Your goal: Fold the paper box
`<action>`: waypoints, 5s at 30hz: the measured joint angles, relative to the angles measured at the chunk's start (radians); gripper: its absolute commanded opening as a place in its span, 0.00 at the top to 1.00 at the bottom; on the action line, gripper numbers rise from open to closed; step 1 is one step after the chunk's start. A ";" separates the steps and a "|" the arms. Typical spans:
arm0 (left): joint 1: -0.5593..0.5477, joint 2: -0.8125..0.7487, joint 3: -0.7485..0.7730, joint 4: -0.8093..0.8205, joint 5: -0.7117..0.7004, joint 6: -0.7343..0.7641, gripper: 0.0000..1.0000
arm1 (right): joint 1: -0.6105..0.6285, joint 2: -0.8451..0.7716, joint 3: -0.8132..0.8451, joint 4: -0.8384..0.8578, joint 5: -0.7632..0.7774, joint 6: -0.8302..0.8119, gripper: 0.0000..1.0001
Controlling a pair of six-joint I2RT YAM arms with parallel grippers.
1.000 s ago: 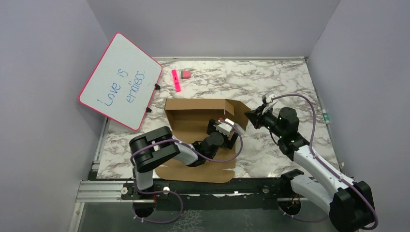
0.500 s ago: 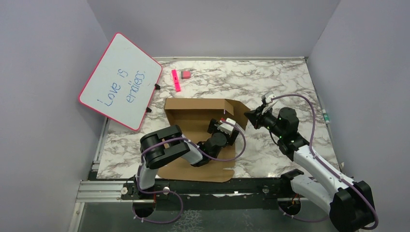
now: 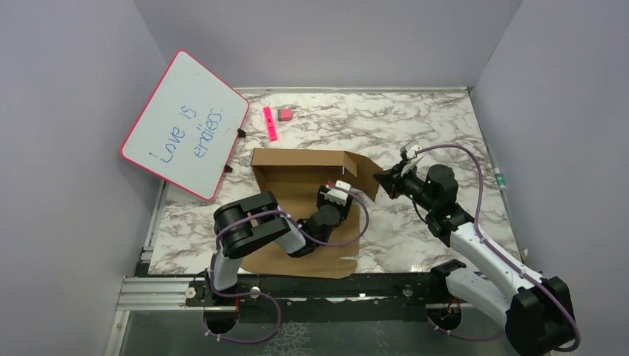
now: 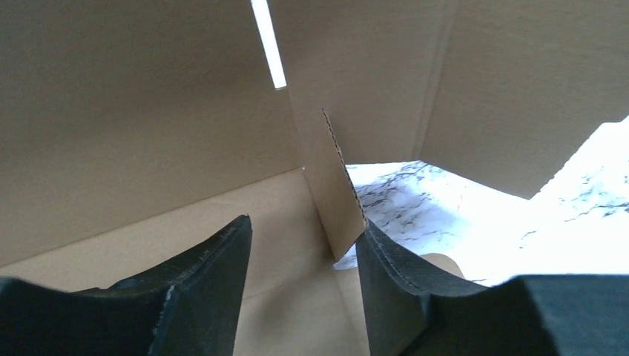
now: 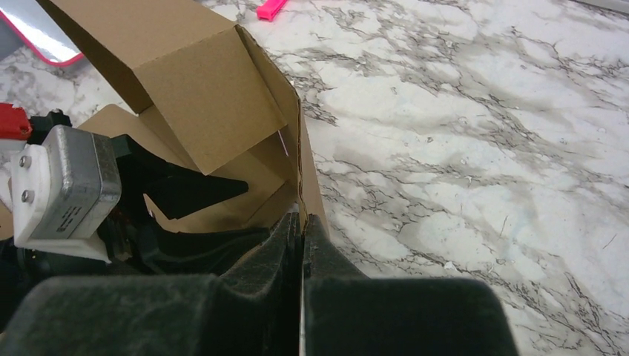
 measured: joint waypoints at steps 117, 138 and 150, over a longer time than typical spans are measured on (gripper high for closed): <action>0.184 -0.356 -0.285 -0.262 0.358 -0.377 0.43 | 0.059 0.529 0.066 0.312 -0.277 0.290 0.57; 0.043 -0.283 -0.107 -0.525 0.166 -0.375 0.51 | 0.072 0.529 0.066 0.350 -0.296 0.344 0.56; 0.035 -0.427 -0.159 -0.663 0.158 -0.427 0.48 | 0.085 0.563 0.034 0.431 -0.295 0.341 0.56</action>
